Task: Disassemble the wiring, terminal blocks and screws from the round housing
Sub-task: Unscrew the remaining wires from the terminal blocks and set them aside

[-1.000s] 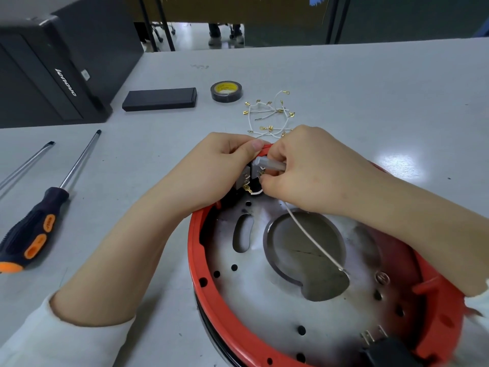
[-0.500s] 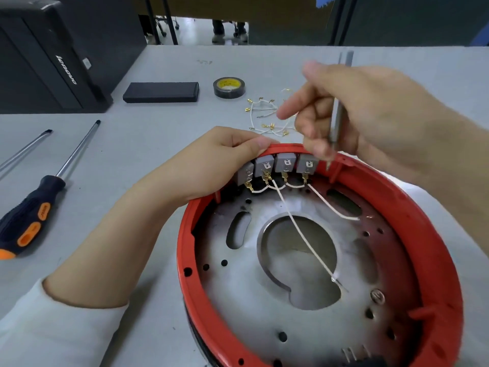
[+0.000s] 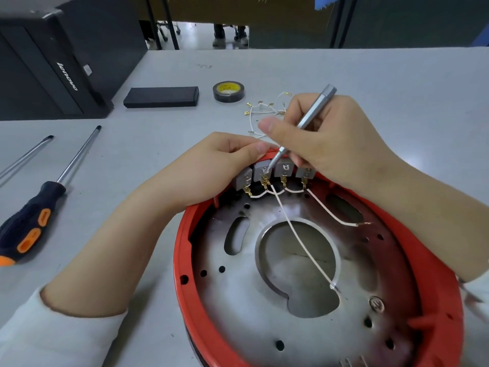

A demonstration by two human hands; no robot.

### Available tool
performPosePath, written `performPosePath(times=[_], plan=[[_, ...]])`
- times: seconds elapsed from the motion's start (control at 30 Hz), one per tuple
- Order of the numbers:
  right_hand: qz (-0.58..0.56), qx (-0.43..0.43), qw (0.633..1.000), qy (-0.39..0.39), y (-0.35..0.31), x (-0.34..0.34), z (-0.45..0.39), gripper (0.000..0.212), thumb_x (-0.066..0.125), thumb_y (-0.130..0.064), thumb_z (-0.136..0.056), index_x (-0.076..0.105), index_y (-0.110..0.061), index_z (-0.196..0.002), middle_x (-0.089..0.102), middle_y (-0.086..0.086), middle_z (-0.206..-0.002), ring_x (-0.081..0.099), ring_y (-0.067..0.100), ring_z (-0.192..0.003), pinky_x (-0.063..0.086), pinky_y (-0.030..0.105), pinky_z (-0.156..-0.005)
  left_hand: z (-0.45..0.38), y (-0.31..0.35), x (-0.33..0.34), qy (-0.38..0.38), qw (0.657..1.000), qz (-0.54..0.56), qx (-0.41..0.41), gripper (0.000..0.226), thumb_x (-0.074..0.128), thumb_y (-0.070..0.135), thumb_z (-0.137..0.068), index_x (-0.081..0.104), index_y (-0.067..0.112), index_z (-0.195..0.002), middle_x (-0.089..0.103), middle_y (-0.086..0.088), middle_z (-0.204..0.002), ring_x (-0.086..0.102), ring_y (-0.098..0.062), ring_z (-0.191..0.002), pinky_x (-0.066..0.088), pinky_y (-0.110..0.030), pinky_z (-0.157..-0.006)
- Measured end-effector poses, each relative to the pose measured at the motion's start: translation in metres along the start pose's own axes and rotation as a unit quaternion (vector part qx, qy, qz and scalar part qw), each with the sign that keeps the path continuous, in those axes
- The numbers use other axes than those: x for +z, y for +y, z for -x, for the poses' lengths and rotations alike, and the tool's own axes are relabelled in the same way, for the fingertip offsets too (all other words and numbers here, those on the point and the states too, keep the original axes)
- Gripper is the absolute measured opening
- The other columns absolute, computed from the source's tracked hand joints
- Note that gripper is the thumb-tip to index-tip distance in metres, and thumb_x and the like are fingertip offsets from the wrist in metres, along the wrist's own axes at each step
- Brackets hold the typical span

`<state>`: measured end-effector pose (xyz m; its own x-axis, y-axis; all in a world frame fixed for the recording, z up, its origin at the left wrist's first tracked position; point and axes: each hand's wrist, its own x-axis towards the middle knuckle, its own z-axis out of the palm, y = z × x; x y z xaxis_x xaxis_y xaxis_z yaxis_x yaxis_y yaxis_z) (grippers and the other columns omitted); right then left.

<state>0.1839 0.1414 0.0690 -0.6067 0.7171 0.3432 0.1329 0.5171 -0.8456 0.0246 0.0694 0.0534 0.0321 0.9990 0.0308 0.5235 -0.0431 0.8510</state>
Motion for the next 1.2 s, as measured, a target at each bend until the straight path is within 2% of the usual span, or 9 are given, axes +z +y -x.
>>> performPosePath(times=[0.07,0.17,0.37,0.5,0.6,0.73,1.0,1.13,1.2], plan=[[0.032,-0.019,0.999,0.010,0.002,0.000,0.001,0.034,0.067,-0.027,-0.089,0.049,-0.018,-0.061,0.054,-0.005,-0.044,0.049,0.005,-0.040,0.037,0.012,-0.045,-0.001,-0.003,0.000,0.001,1.000,-0.003,-0.002,0.030,0.047,0.036,-0.100,0.071,0.049,-0.086,0.071,0.025,-0.095,0.064,0.006,-0.093,0.040,-0.003,-0.080],[0.067,-0.057,0.996,0.013,0.001,0.002,0.003,0.030,0.067,-0.026,-0.089,0.050,-0.013,-0.067,0.054,0.005,-0.050,0.049,0.008,-0.045,0.035,0.011,-0.048,-0.003,-0.008,-0.001,-0.008,1.000,-0.001,-0.024,0.028,0.045,0.047,-0.098,0.072,0.038,-0.096,0.056,0.002,-0.095,0.048,-0.014,-0.084,0.036,-0.032,-0.083],[0.131,-0.134,0.982,-0.020,-0.001,0.011,0.003,0.031,0.053,-0.028,-0.097,0.037,-0.023,-0.070,0.040,-0.011,-0.051,0.045,0.000,-0.050,0.032,0.009,-0.052,-0.002,-0.005,0.000,0.032,0.999,-0.001,-0.036,0.039,0.047,0.042,-0.098,0.069,0.011,-0.090,0.062,-0.027,-0.089,0.048,-0.012,-0.081,0.037,-0.030,-0.075],[0.167,-0.141,0.974,-0.051,-0.003,0.012,0.002,0.031,0.046,-0.035,-0.097,0.033,-0.024,-0.071,0.039,-0.004,-0.053,0.043,0.013,-0.056,0.033,0.016,-0.053,-0.002,-0.001,0.000,0.028,0.999,0.003,-0.033,0.041,0.051,0.040,-0.096,0.068,0.002,-0.094,0.063,-0.028,-0.105,0.054,-0.015,-0.084,0.047,-0.044,-0.092],[0.205,-0.139,0.964,-0.092,-0.002,0.012,0.002,0.033,0.045,-0.039,-0.098,0.039,-0.014,-0.078,0.045,0.005,-0.054,0.044,0.020,-0.058,0.035,0.027,-0.053,-0.002,0.001,0.000,0.031,0.999,0.005,-0.021,0.039,0.045,0.034,-0.084,0.070,0.006,-0.093,0.064,-0.027,-0.104,0.061,-0.037,-0.091,0.044,-0.054,-0.098],[0.236,-0.135,0.956,-0.106,-0.003,0.012,0.000,0.034,0.042,-0.045,-0.097,0.035,-0.016,-0.080,0.046,0.004,-0.054,0.043,0.019,-0.057,0.035,0.029,-0.054,-0.002,0.000,-0.001,0.028,0.999,-0.002,-0.018,0.037,0.045,0.028,-0.085,0.067,-0.001,-0.093,0.063,-0.030,-0.103,0.059,-0.042,-0.092,0.045,-0.055,-0.094],[0.216,-0.129,0.960,-0.124,-0.005,0.009,-0.003,0.035,0.043,-0.041,-0.098,0.038,-0.013,-0.078,0.046,0.006,-0.054,0.044,0.022,-0.057,0.035,0.023,-0.054,-0.005,-0.005,-0.001,0.019,0.999,0.016,-0.033,0.045,0.049,0.036,-0.091,0.063,-0.006,-0.098,0.062,-0.032,-0.103,0.051,-0.016,-0.086,0.045,-0.052,-0.094],[0.331,-0.164,0.916,-0.158,-0.012,0.015,-0.005,0.033,0.037,-0.047,-0.098,0.031,-0.019,-0.082,0.048,0.003,-0.058,0.045,0.022,-0.054,0.031,0.032,-0.053,-0.005,-0.004,0.001,0.045,0.999,0.015,-0.001,0.031,0.037,0.026,-0.075,0.062,0.027,-0.056,0.060,0.014,-0.057,0.047,-0.001,-0.059,0.043,-0.014,-0.063],[0.370,-0.178,0.897,-0.163,-0.011,0.016,-0.007,0.030,0.033,-0.049,-0.098,0.026,-0.026,-0.080,0.048,0.002,-0.061,0.044,0.022,-0.055,0.029,0.034,-0.054,-0.002,-0.002,0.000,0.042,0.999,0.010,-0.015,0.030,0.037,0.024,-0.074,0.059,0.026,-0.055,0.057,0.010,-0.058,0.045,-0.007,-0.060,0.041,-0.018,-0.059]])
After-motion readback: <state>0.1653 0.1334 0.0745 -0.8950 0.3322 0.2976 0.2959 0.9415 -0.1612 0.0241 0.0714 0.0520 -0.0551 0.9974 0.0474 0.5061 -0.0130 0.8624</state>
